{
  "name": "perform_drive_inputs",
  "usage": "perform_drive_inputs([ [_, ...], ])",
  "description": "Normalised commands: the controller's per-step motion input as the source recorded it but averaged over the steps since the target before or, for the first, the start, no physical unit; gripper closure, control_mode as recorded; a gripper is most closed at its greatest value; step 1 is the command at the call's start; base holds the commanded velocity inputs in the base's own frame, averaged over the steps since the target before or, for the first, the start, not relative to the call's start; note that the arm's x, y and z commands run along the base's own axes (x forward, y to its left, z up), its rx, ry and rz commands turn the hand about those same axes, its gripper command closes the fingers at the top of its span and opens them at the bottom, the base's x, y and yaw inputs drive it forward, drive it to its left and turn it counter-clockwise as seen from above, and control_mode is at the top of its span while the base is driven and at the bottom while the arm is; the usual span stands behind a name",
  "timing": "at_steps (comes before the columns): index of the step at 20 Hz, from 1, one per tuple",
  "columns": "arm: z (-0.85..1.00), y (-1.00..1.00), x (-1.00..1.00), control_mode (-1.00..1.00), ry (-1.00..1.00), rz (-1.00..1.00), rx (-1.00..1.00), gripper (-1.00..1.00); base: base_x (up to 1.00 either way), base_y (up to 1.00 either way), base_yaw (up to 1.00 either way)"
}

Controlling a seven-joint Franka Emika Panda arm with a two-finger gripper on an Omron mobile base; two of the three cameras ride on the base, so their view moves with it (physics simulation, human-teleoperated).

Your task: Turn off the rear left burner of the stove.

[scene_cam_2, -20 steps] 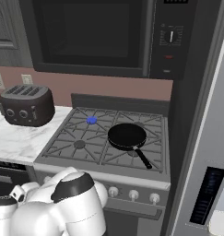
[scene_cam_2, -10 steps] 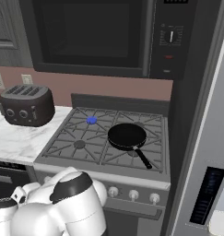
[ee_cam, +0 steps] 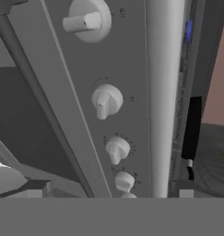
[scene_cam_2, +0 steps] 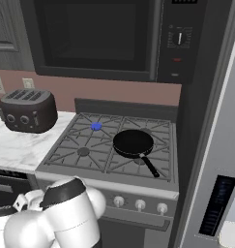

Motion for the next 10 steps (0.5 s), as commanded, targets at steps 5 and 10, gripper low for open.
perform_drive_inputs([
  [5,0.0,-0.52,0.68,-1.0,0.0,0.05,0.0,-1.0,0.0,0.0,0.0],
  [10,0.0,-0.56,0.37,-1.0,-0.03,0.1,0.0,-1.0,0.0,0.0,0.0],
])
